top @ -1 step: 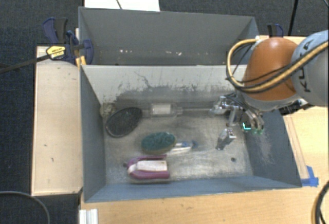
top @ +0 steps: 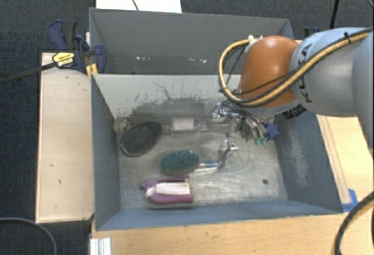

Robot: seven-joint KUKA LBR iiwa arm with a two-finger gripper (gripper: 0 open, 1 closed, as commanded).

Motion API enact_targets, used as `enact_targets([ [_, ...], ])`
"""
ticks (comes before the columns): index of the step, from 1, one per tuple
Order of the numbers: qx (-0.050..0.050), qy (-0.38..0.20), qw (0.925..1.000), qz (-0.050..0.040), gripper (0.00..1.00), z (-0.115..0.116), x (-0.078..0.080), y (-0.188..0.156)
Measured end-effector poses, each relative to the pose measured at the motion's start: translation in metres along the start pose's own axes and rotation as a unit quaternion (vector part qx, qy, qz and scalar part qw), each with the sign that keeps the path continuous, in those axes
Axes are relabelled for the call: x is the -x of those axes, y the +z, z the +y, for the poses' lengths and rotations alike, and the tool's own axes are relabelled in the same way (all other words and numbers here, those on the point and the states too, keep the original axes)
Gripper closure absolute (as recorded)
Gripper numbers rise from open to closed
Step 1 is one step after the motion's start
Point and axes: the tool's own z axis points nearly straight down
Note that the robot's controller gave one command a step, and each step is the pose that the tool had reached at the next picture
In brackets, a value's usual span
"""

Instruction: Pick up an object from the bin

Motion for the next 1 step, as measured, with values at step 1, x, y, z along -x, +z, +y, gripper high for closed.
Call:
enact_targets([
  [1, 0.000, -0.080, 0.9968, 0.0002, 0.00, 0.0491, -0.0386, 0.0413],
])
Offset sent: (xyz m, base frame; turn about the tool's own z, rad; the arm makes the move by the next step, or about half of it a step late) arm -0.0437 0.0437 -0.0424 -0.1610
